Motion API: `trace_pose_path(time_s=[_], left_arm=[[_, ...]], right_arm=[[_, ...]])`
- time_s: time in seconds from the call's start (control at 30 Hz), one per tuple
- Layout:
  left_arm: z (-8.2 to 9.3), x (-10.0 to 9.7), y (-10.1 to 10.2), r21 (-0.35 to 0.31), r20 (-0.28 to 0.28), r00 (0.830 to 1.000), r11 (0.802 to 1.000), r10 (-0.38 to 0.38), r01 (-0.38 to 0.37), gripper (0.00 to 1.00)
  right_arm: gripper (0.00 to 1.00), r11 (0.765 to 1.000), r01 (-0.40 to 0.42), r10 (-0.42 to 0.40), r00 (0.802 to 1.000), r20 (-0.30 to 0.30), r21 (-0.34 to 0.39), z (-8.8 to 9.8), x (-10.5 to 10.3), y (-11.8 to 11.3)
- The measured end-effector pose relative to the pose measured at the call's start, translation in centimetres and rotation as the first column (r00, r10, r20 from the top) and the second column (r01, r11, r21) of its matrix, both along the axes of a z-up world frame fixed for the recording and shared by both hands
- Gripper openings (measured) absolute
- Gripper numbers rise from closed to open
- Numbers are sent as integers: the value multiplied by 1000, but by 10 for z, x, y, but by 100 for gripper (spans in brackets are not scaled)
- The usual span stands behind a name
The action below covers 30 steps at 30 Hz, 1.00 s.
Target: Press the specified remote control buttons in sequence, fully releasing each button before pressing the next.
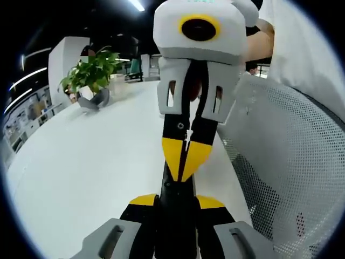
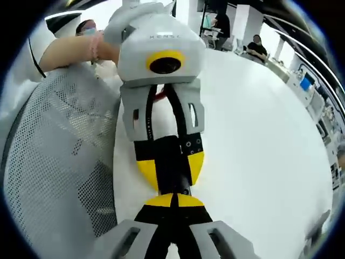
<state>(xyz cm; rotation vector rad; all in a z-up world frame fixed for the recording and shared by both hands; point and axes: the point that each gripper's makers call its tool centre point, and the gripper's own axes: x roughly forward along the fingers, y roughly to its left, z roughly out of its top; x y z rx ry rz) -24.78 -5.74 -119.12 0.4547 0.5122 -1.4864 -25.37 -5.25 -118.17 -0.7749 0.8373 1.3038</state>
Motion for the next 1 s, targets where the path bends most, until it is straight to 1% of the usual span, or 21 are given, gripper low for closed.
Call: trace_pose_path(time_s=[0.03, 0.13, 0.23, 0.27, 0.37, 0.4, 0.47, 0.6, 0.67, 0.7, 0.73, 0.77, 0.8, 0.87, 0.9, 0.93, 0.97, 1.0], left_arm=[[0, 0, 0, 1, 0, 1000, 1000, 0, 0, 26], [0, 0, 0, 1, 0, 1000, 1000, -1, 1, 26], [0, 0, 0, 2, 1, 1000, 1000, -2, 2, 26], [-1, 0, 0, 3, 2, 1000, 1000, -2, 2, 26], [-1, 0, -1, 3, 3, 1000, 1000, 1, -1, 26], [-1, 1, -1, 4, 4, 1000, 1000, 2, -2, 26], [-1, 0, -1, 2, 4, 1000, 1000, 4, -4, 26], [-1, 0, -2, 2, 5, 1000, 1000, 7, -7, 26], [-1, 0, -2, 2, 6, 1000, 1000, 8, -8, 26], [-1, 0, -2, 1, 5, 1000, 1000, 9, -9, 26], [-1, -1, -2, 0, 5, 1000, 1000, 11, -11, 26], [-1, -1, -2, -1, 4, 1000, 1000, 12, -12, 26], [-1, -1, -2, -1, 4, 1000, 1000, 12, -12, 26], [-1, -1, -2, 1, 5, 1000, 1000, 11, -11, 26], [0, -1, -2, 3, 6, 1000, 1000, 11, -11, 26], [0, -1, -2, 3, 6, 1000, 1000, 11, -11, 26], [0, -1, -2, 3, 6, 1000, 1000, 12, -12, 26], [0, -1, -2, 2, 5, 1000, 1000, 12, -12, 26]], right_arm=[[0, 1000, -16, 16, 1000, 1, -16, -3, -1, 1], [0, 999, -42, 43, 999, 26, -34, -2, 0, 0], [0, 997, -55, 57, 998, 40, -51, -3, 0, 1], [0, 997, -50, 53, 998, 40, -67, -4, 1, 1], [0, 992, -69, 72, 997, 25, -105, -4, 4, 1], [0, 991, -53, 53, 999, -1, -121, -4, 4, 0], [0, 988, -61, 59, 998, -21, -139, -5, 5, 1], [0, 981, -72, 66, 997, -37, -183, -5, 4, 1], [0, 974, -77, 73, 997, -27, -213, -6, 3, 1], [0, 973, -84, 82, 996, -21, -213, -6, 3, 1], [0, 976, -73, 70, 997, -24, -206, -6, 3, 0], [0, 983, -47, 40, 998, -40, -180, -5, 3, 0], [0, 991, 18, -30, 995, -92, -133, -4, 3, 1], [0, 995, 50, -62, 987, -151, -81, -2, 4, 0], [0, 995, 91, -99, 972, -214, -48, -1, 4, 0], [0, 990, 134, -139, 957, -256, -35, 0, 5, -1], [0, 979, 201, -200, 929, -311, -31, 1, 6, -2], [0, 972, 230, -233, 927, -294, -45, -1, 13, -5]])
